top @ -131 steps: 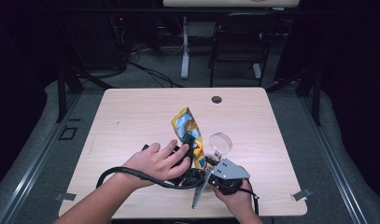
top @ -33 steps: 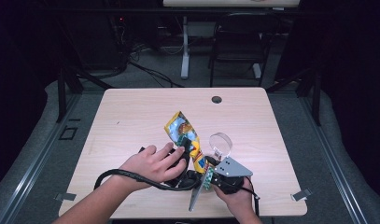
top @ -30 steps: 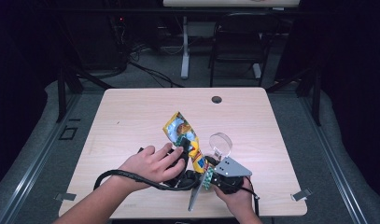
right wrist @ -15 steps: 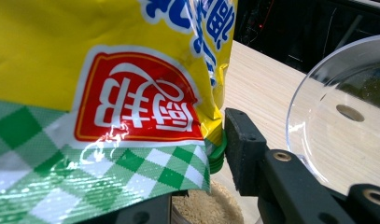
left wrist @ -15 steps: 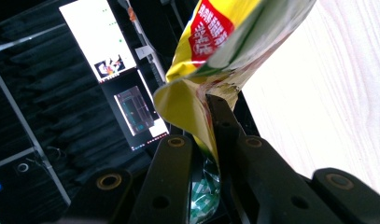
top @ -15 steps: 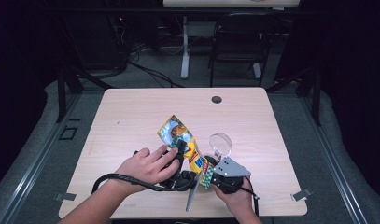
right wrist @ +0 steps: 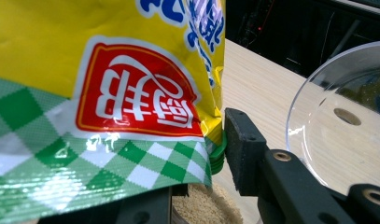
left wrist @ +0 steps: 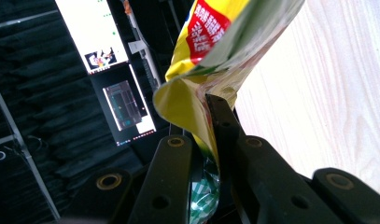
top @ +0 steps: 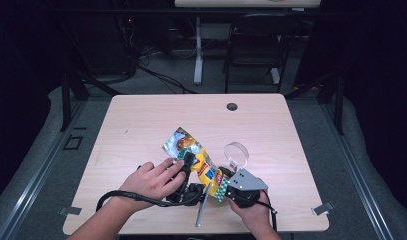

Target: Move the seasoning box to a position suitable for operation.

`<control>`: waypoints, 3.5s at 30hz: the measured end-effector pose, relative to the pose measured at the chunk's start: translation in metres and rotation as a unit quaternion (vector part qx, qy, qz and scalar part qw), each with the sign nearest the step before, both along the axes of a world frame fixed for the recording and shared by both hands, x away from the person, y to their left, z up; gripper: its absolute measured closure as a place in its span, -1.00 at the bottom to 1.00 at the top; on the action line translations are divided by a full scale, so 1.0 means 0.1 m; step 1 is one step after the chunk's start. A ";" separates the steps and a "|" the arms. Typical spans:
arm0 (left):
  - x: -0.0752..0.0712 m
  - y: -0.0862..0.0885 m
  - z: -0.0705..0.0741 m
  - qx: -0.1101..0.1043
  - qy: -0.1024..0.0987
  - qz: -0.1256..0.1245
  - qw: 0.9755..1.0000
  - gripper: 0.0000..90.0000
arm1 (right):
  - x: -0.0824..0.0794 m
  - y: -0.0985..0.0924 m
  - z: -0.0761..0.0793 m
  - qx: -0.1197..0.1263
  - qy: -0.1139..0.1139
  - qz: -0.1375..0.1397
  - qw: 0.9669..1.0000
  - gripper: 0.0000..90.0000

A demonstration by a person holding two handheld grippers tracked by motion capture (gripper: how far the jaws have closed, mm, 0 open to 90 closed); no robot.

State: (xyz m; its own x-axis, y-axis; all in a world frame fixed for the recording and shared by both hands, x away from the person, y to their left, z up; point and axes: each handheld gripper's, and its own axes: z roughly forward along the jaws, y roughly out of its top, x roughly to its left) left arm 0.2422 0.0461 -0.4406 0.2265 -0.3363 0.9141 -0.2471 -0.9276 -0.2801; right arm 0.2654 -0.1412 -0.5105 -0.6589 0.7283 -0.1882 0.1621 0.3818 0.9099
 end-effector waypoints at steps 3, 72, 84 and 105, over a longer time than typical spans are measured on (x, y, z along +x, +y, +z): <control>0.00 0.01 -0.01 -0.003 0.005 0.002 1.000 0.94 | 0.00 0.01 0.00 -0.002 -0.001 -0.001 1.000 0.60; 0.19 0.54 -0.58 -0.275 0.202 0.060 0.938 0.84 | -0.04 0.07 0.01 -0.029 -0.028 0.007 0.999 0.60; 0.24 0.61 -0.70 -0.321 0.253 0.065 0.910 0.82 | -0.04 0.09 0.01 -0.030 -0.031 0.012 0.999 0.60; 0.28 0.74 -0.89 -0.394 0.312 0.068 0.862 0.88 | -0.04 0.16 -0.01 -0.028 -0.045 0.026 0.998 0.57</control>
State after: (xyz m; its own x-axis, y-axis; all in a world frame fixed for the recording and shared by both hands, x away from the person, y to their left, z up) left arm 0.2703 0.1201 -0.5297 0.7453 0.4013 0.5324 0.0051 -0.8020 0.5973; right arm 0.2615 -0.1251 -0.5114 -0.6737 0.6807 -0.2877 0.0604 0.4387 0.8966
